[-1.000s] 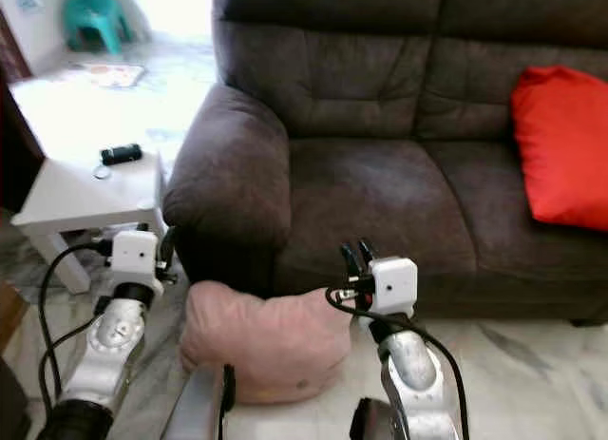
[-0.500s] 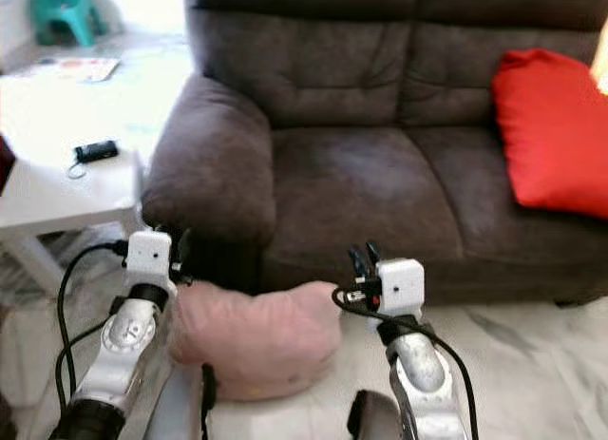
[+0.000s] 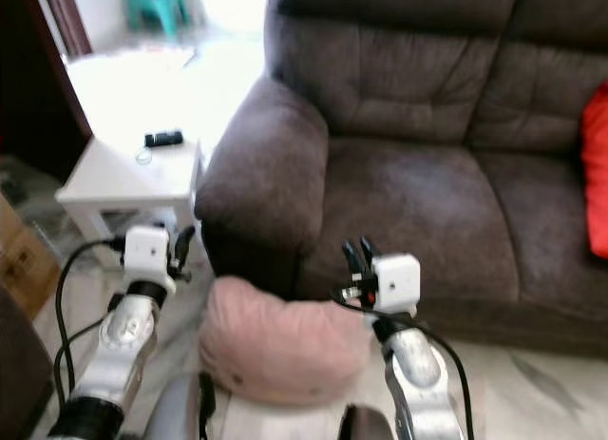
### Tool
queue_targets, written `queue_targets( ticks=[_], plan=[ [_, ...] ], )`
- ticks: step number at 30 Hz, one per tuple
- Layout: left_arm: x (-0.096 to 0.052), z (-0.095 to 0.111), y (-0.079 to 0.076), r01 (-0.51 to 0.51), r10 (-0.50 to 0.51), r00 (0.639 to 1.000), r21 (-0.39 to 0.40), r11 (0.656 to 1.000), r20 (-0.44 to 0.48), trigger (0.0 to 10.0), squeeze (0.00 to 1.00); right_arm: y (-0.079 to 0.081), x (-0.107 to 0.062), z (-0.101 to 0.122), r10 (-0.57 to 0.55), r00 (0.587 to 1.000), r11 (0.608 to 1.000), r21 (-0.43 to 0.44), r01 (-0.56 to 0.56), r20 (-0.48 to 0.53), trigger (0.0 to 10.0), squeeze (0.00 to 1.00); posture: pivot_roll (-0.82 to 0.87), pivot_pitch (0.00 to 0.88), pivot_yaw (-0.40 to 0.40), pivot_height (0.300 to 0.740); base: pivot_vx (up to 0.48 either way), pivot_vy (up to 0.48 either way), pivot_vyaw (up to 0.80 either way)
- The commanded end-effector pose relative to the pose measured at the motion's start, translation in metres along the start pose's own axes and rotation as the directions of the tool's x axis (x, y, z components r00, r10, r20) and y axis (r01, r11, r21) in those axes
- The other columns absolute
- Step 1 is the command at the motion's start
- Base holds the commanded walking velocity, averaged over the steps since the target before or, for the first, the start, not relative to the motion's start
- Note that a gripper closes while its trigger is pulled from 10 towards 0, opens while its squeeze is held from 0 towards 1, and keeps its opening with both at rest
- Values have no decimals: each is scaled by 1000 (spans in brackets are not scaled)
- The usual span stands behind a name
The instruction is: Move the pillow to the sofa from floor
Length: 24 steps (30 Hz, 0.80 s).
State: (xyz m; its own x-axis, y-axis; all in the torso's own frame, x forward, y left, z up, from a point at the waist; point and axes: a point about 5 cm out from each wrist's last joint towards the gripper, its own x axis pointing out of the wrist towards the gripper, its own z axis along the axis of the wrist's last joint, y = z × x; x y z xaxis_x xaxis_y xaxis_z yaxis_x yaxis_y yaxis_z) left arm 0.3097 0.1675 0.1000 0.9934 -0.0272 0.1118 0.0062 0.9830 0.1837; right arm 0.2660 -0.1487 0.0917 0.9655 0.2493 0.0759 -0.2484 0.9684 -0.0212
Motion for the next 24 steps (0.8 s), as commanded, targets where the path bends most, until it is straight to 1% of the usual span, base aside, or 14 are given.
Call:
queue_targets(
  ticks=[1, 4, 5, 10, 13, 14, 17, 19, 24],
  plan=[
    [-1, -1, -2, 12, -12, 1000, -13, 1000, -8, 10000, 0, -4, 0, 0, -11, 1000, 1000, -5, 11, -6, 10000, 0, 34, 0, -75, 565, 0, 0, 0],
    [-1, -1, -3, 16, -17, 1000, -21, 1000, -11, 10000, 0, -5, 0, 0, -13, 1000, 1000, -8, 13, -9, 10000, 0, 33, 0, -76, 565, 0, 0, 0],
    [-1, -3, -5, 34, -35, 999, -33, 999, -22, 10000, 0, -6, 0, 0, -16, 1000, 1000, -8, 16, -10, 10000, 0, 34, 0, -77, 565, 0, 0, 0],
    [-2, -6, -6, 44, -46, 998, -36, 998, -40, 10000, 0, -6, 0, 0, -21, 1000, 1000, -9, 21, -12, 10000, 0, 32, 0, -78, 565, 0, 0, 0],
    [-3, -7, -3, 28, -29, 999, -27, 999, -42, 10000, 0, -9, -1, -1, -45, 999, 999, -11, 45, -15, 10000, 0, 33, 0, -79, 565, 270, 0, 0],
    [-3, -5, -1, 17, -18, 999, -19, 1000, -27, 10000, 0, -11, -1, -1, -64, 998, 998, -20, 64, -12, 10000, 0, 35, 0, -79, 565, 270, 0, 0],
    [-4, -1, 0, 37, -38, 999, 35, 999, 5, 10000, 0, -14, -1, 0, -83, 997, 996, -19, 83, -2, 10000, 0, 36, 0, -79, 565, 271, 0, 0],
    [-5, 0, 2, 20, -20, 1000, 22, 1000, 8, 10000, 0, -15, 0, 2, -87, 996, 996, -20, 87, 1, 10000, 0, 36, 0, -79, 565, 294, 0, 0],
    [-4, 1, 4, 7, -8, 1000, 22, 1000, 16, 10000, 0, -15, 1, 2, -86, 996, 996, -21, 87, 3, 10000, 0, 40, 0, -82, 565, 339, 0, 0]
  ],
)
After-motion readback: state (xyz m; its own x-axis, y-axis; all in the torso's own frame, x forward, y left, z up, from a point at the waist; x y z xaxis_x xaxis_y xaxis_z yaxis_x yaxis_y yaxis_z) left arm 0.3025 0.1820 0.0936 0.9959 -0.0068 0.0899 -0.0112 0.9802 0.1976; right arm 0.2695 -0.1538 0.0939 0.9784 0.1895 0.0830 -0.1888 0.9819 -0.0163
